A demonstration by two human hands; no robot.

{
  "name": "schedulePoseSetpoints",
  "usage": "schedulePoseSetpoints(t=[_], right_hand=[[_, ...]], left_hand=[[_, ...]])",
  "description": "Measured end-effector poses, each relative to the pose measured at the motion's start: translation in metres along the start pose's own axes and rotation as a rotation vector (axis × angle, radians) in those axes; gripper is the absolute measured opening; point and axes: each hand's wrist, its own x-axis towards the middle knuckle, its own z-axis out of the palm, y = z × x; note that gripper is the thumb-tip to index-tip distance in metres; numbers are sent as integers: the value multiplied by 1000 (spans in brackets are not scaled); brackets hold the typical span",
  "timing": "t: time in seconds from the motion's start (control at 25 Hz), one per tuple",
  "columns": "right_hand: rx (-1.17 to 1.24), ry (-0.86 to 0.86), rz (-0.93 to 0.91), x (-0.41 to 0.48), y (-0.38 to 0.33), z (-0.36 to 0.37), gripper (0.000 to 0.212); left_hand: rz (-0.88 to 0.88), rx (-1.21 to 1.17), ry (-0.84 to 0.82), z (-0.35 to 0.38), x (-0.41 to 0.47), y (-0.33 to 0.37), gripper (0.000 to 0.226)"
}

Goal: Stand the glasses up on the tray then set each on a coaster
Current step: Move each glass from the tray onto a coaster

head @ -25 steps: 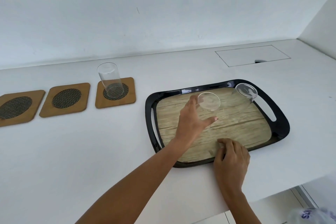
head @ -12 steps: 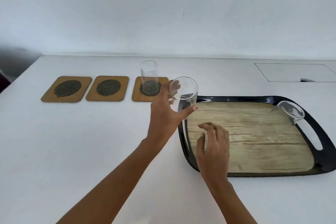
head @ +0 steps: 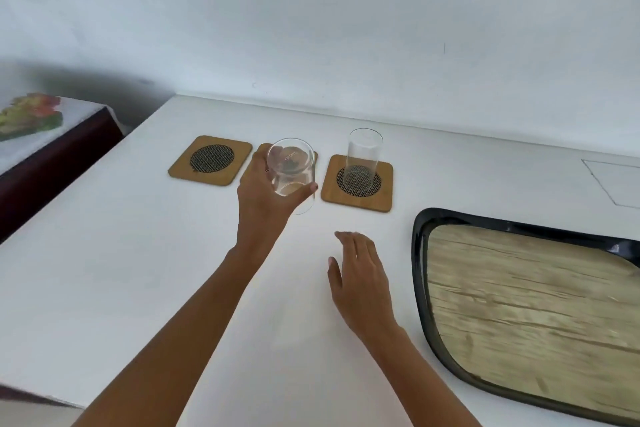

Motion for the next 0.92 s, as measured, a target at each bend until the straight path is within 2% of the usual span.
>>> schedulePoseSetpoints(t=[0.16, 0.36, 0.52, 0.92], right_hand=[[1, -99, 50, 14, 5, 29, 49], [-86, -48, 28, 27, 14, 46, 52], [-127, -74, 25, 37, 17, 54, 62], [-132, -94, 17, 38, 25, 60, 61]], left_hand=[[-41, 23, 20, -16, 22, -25, 63], [-112, 33, 46, -24, 46, -50, 68], [-141, 14, 41, -18, 70, -65, 65], [-151, -7, -27, 27, 129, -87, 73]])
